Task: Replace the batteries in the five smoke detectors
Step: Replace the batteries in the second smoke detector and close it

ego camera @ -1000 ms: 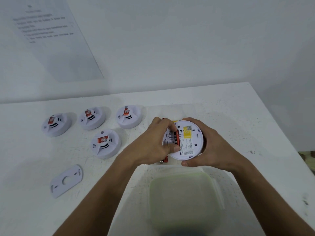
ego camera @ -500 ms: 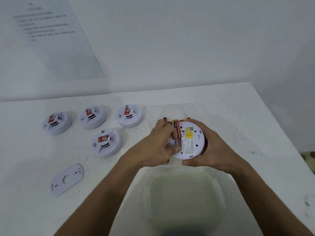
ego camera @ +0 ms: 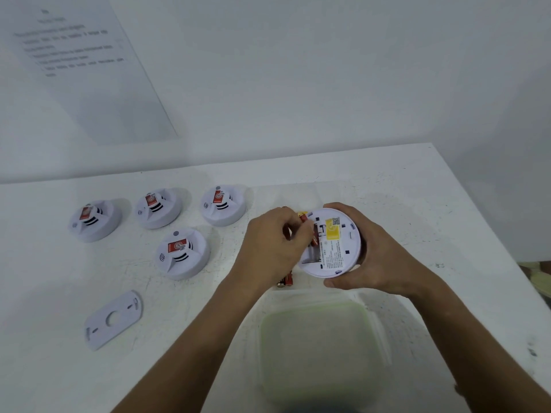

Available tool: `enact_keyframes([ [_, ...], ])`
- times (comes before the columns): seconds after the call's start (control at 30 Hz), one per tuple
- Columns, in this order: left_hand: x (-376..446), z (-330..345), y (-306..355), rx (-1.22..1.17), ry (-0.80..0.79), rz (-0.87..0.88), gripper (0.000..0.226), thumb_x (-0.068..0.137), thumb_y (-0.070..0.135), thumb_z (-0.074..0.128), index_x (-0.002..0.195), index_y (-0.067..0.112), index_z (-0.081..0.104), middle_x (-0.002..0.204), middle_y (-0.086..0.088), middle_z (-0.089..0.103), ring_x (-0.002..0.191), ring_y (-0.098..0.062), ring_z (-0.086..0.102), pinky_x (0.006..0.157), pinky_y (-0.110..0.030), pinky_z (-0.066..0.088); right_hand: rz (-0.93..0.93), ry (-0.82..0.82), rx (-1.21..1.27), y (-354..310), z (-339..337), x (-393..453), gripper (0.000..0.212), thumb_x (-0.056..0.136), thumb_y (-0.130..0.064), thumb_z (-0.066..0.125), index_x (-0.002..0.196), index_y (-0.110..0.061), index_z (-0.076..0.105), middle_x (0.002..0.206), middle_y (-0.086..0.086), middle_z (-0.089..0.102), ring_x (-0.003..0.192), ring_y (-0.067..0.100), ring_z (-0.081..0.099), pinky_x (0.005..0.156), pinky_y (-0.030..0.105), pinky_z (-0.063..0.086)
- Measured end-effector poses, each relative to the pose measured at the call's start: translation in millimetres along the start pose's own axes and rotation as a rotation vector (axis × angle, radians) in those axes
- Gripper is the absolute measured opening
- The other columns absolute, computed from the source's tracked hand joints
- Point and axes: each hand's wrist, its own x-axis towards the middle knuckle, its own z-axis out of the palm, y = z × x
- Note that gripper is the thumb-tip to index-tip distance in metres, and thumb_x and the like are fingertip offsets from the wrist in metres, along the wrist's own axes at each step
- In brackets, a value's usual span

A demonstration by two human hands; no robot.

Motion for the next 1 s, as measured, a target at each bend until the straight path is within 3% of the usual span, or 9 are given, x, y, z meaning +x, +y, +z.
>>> enact_keyframes([
  [0.17,-0.1,1.6,3.8,-0.099,-0.001,-0.046,0.020,0.082,0.023,0.071,0.099,0.026,0.062,0.072,0.012,0.068,0.064,0.000,0.060,0.060,-0.013,0.046,0.005,0.023,0.003,1.3,3.7,-0.7,0.096,0.059,-0.004,0.090,0.142,-0.015,0.042,0.131,-0.004,0.060,0.121,0.017,0.060,0.095,0.023,0.052],
  [0.37,2.8,-11.6,-0.6,-0.364,0.181,-0.155,0.012,0.084,0.006,0.067,0.082,0.018,0.067,0.070,0.013,0.071,0.062,-0.001,0.064,0.059,-0.023,0.052,0.031,0.117,-0.022,3.4,-14.1,-10.4,0.105,0.055,-0.005,0.095,0.143,-0.022,0.040,0.133,-0.010,0.059,0.124,0.011,0.057,0.098,0.028,0.053],
  [0.47,3.4,-14.0,-16.1,-0.083,-0.014,-0.208,0.005,0.083,0.017,0.069,0.084,0.022,0.069,0.073,0.010,0.073,0.061,-0.005,0.062,0.064,-0.027,0.052,0.062,0.129,-0.019,7.0,-22.4,-16.8,0.104,0.054,-0.013,0.092,0.144,-0.021,0.041,0.135,-0.006,0.057,0.127,0.015,0.055,0.098,0.036,0.054],
  [0.53,0.6,-8.5,-21.4,0.154,-0.221,-0.174,0.008,0.083,0.022,0.068,0.090,0.024,0.071,0.085,0.008,0.074,0.073,-0.006,0.066,0.071,-0.022,0.052,0.077,0.121,-0.016,7.8,-21.6,-18.7,0.102,0.054,-0.013,0.092,0.142,-0.023,0.041,0.134,-0.008,0.058,0.126,0.013,0.055,0.097,0.031,0.054],
  [0.63,4.0,0.6,-23.9,0.379,-0.367,-0.106,0.019,0.087,0.023,0.063,0.103,0.018,0.072,0.100,0.002,0.072,0.081,-0.009,0.063,0.073,-0.018,0.047,0.092,0.113,-0.009,8.4,-17.3,-18.1,0.103,0.053,-0.010,0.093,0.142,-0.025,0.042,0.132,-0.011,0.059,0.125,0.011,0.055,0.096,0.025,0.054],
  [0.77,9.8,11.3,-27.5,0.571,-0.442,-0.095,0.014,0.089,0.018,0.060,0.092,0.015,0.073,0.098,-0.005,0.071,0.083,-0.018,0.066,0.071,-0.028,0.054,0.105,0.097,-0.019,9.9,-17.1,-17.0,0.104,0.057,0.001,0.094,0.142,-0.026,0.041,0.132,-0.011,0.058,0.125,0.010,0.055,0.095,0.027,0.054],
  [0.87,11.6,16.2,-29.9,0.650,-0.445,-0.091,0.011,0.086,0.016,0.062,0.075,0.017,0.059,0.090,-0.008,0.070,0.084,-0.024,0.068,0.072,-0.033,0.056,0.105,0.095,-0.034,10.6,-17.6,-17.1,0.104,0.057,0.000,0.094,0.142,-0.027,0.040,0.132,-0.014,0.058,0.126,0.009,0.054,0.096,0.025,0.053],
  [0.93,12.3,13.7,-30.1,0.607,-0.435,-0.096,0.010,0.089,0.022,0.063,0.092,0.015,0.069,0.095,-0.006,0.069,0.089,-0.022,0.067,0.077,-0.031,0.054,0.108,0.095,-0.029,10.7,-17.6,-17.2,0.104,0.057,0.000,0.094,0.142,-0.027,0.040,0.132,-0.014,0.058,0.126,0.009,0.054,0.097,0.024,0.053],
  [1.0,11.9,7.4,-29.2,0.537,-0.408,-0.098,0.027,0.090,0.026,0.063,0.114,0.014,0.068,0.104,-0.003,0.070,0.089,-0.016,0.064,0.080,-0.024,0.050,0.106,0.096,-0.018,10.8,-18.1,-17.4,0.104,0.057,0.001,0.094,0.142,-0.027,0.041,0.131,-0.014,0.058,0.126,0.009,0.054,0.097,0.025,0.053],
])
